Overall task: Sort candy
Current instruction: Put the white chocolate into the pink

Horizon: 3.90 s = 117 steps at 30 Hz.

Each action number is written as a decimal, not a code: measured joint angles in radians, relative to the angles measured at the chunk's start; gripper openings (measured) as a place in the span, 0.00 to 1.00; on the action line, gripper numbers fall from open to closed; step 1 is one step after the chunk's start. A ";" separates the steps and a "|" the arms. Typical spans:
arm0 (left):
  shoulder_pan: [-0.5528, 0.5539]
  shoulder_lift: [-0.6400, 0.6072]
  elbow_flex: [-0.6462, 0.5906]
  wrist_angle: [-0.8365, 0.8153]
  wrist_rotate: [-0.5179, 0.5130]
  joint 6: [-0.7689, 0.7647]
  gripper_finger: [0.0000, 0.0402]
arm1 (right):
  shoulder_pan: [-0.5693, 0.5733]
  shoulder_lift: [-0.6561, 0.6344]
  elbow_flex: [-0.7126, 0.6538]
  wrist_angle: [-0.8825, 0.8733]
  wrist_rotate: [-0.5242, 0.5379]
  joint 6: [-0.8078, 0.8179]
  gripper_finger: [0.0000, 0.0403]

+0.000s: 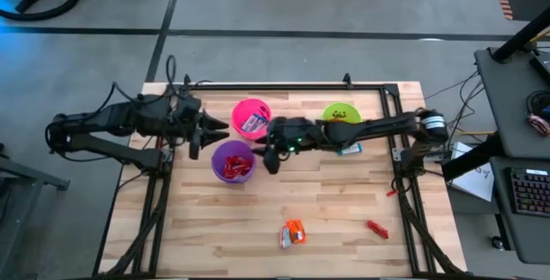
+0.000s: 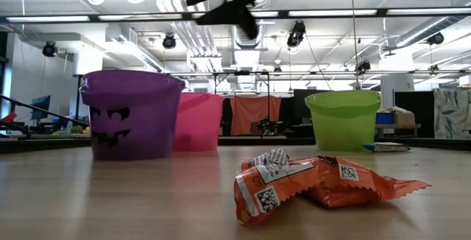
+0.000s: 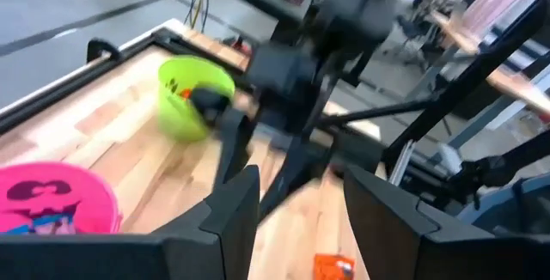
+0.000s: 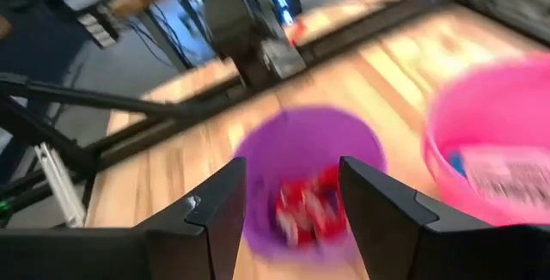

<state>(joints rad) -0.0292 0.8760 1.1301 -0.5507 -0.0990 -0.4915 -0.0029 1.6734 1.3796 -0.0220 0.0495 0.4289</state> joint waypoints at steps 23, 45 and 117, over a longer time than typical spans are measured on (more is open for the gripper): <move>0.001 0.090 0.000 0.005 -0.060 0.027 0.38 | 0.098 -0.260 -0.091 -1.189 0.021 0.664 0.38; 0.000 0.053 0.000 0.004 -0.076 0.073 0.38 | 0.100 -0.653 -0.736 -0.911 0.239 0.856 0.02; 0.000 0.048 0.000 0.004 -0.105 0.089 0.38 | 0.178 -0.676 -0.837 -0.420 0.098 0.100 0.02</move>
<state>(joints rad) -0.0292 0.9237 1.1301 -0.5465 -0.2035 -0.4023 0.1748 0.9970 0.5430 -0.4417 0.1473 0.5288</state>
